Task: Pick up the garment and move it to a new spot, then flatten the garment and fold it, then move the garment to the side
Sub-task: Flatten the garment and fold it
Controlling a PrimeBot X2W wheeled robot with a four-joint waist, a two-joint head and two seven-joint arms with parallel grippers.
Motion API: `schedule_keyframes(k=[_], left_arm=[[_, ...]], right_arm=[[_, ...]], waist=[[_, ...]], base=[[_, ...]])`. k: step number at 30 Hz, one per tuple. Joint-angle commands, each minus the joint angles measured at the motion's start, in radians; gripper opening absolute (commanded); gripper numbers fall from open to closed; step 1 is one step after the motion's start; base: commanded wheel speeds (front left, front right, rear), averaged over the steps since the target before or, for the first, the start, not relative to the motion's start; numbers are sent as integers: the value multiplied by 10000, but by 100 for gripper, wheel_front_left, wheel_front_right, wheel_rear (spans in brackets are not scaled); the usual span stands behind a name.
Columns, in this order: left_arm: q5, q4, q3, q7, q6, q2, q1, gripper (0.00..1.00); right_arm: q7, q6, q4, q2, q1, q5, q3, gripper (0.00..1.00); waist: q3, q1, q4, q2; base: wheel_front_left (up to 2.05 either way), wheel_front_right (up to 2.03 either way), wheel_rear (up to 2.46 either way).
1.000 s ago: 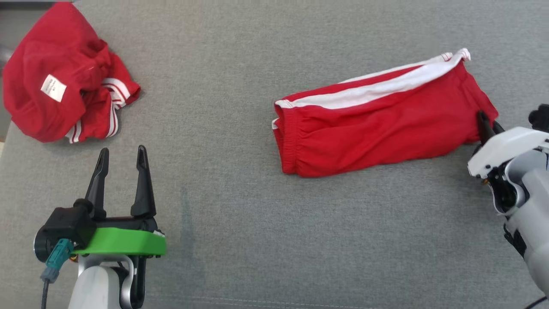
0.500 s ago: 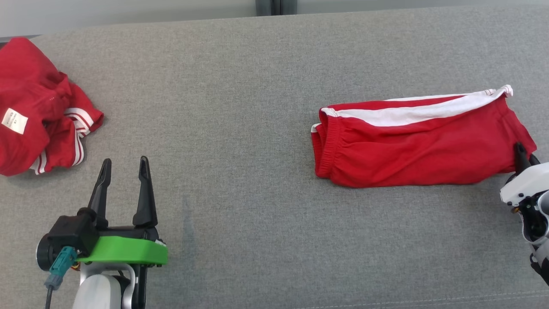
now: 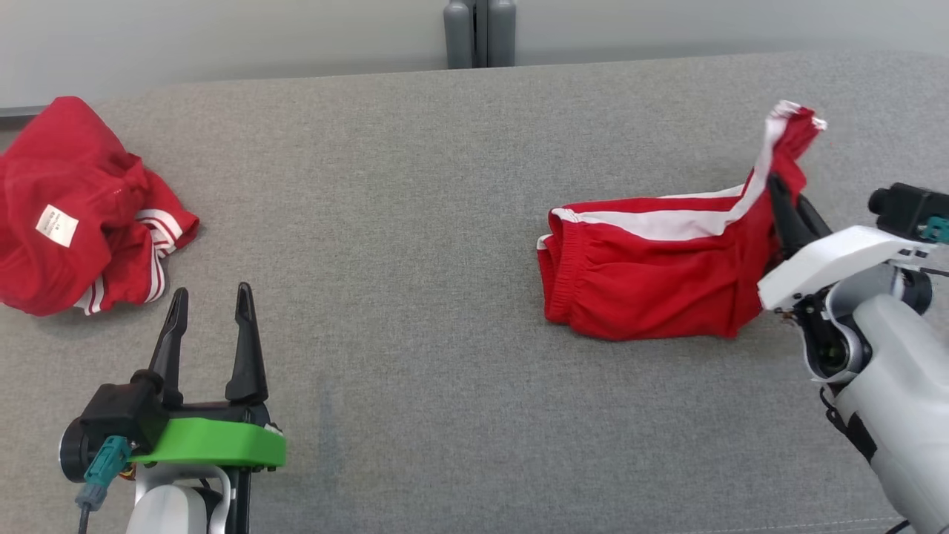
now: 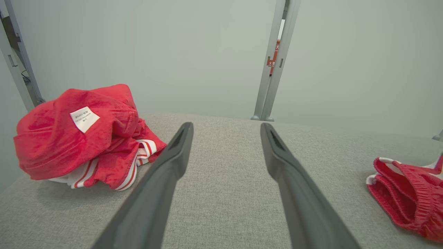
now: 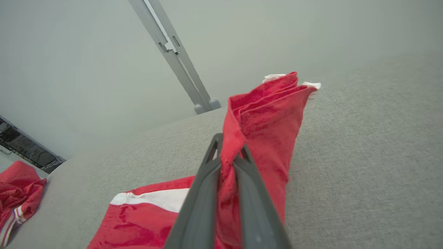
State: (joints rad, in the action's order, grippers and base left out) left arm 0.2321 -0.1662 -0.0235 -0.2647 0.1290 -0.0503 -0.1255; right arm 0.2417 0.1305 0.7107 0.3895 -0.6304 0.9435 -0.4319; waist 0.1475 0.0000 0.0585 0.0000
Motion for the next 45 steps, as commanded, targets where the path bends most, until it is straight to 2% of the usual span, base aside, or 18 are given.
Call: schedule_keyframes(k=[1,8,15,21,22,23,29,33,39,40,41,42,45], left_arm=[[-37,35,18,9,28,-41,149,100],[95,71,91,9,28,-27,155,100],[253,-21,207,9,28,-19,82,100],[305,-83,224,9,29,-15,137,100],[286,-87,190,9,29,-15,152,100],[269,-89,171,9,29,-15,168,100],[141,-90,137,9,29,-15,233,100],[123,-82,138,9,29,-15,272,100],[37,-35,193,9,29,-15,259,100],[24,-32,202,9,29,-15,239,100],[23,-35,217,9,29,-15,218,100],[10,-42,235,9,29,-15,186,100],[7,-63,276,9,29,-15,112,100]], right_arm=[[-52,6,-266,-91,-64,-139,-179,0],[-382,6,-1332,-646,370,-468,-862,0],[-623,6,-1632,-1265,1415,-555,-1323,0],[-550,6,-1641,-1470,2171,-1043,-1754,0],[-464,6,-1662,-1462,2215,-1168,-1762,44],[-416,5,-1677,-1451,2262,-1225,-1742,100],[-30,5,-2098,-1157,2356,-1444,-1281,100],[144,5,-2326,-764,2344,-1545,-473,100],[232,5,-1806,-245,2121,-2192,727,100],[236,5,-1625,-189,2045,-2362,868,53],[242,5,-1496,-190,1987,-2461,940,32],[236,5,-1333,-203,1904,-2587,1013,0],[231,5,-886,-233,1761,-3068,914,0]], waist=[[-69,0,93,0],[-46,0,508,0],[-44,0,986,0],[-62,0,1094,0],[-75,0,1068,0],[-87,0,1043,0],[-177,0,822,0],[-213,0,727,0],[-135,0,717,0],[-104,0,731,0],[-78,0,742,0],[-45,0,755,0],[24,0,796,0]], base=[[0,0,0],[0,0,0],[0,0,0],[0,0,0],[0,0,0],[0,0,0],[0,0,0],[0,0,0],[0,0,0],[0,0,0],[0,0,0],[0,0,0],[0,0,0]])
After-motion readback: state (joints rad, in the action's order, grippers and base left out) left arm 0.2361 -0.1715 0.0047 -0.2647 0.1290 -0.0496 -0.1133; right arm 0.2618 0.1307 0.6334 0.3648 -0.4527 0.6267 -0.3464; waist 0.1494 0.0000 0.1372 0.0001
